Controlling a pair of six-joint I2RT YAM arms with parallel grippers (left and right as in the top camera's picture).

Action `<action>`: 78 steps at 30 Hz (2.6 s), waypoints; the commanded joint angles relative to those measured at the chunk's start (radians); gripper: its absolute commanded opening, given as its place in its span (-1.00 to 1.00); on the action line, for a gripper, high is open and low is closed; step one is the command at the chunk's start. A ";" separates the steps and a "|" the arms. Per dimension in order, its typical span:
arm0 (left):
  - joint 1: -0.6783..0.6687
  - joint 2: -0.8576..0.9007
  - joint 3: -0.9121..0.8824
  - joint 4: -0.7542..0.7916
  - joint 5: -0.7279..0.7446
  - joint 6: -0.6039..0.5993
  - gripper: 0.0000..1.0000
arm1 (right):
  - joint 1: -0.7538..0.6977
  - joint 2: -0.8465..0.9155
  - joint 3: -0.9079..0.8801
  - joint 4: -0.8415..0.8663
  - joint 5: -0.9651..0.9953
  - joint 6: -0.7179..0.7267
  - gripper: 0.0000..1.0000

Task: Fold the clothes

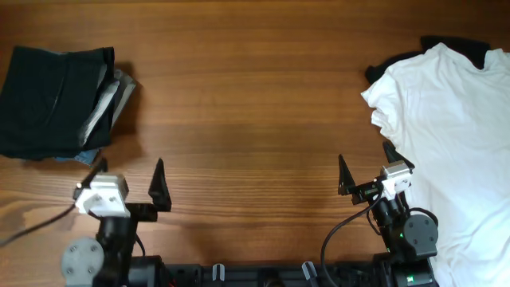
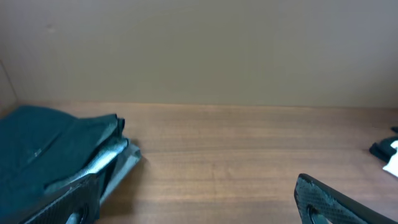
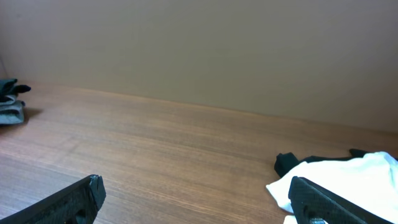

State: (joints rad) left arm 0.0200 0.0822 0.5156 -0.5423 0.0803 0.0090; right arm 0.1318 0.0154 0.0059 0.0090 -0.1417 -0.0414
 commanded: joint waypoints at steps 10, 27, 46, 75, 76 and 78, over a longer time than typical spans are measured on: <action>0.003 -0.079 -0.341 0.292 0.020 -0.058 1.00 | -0.005 -0.012 -0.001 0.005 -0.017 0.018 0.99; 0.005 -0.079 -0.500 0.615 0.025 -0.066 1.00 | -0.005 -0.012 -0.001 0.005 -0.017 0.018 0.99; 0.005 -0.078 -0.510 0.474 0.020 -0.066 1.00 | -0.005 -0.012 -0.001 0.005 -0.017 0.019 1.00; 0.005 -0.077 -0.510 0.474 0.020 -0.066 1.00 | -0.005 -0.012 -0.001 0.005 -0.017 0.018 0.99; 0.005 -0.077 -0.510 0.474 0.019 -0.066 1.00 | -0.005 -0.012 -0.001 0.005 -0.017 0.018 0.99; 0.005 -0.077 -0.510 0.474 0.020 -0.066 1.00 | -0.005 -0.012 -0.001 0.005 -0.017 0.018 0.99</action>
State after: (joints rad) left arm 0.0200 0.0128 0.0120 -0.0669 0.1020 -0.0509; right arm 0.1318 0.0154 0.0059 0.0090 -0.1417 -0.0383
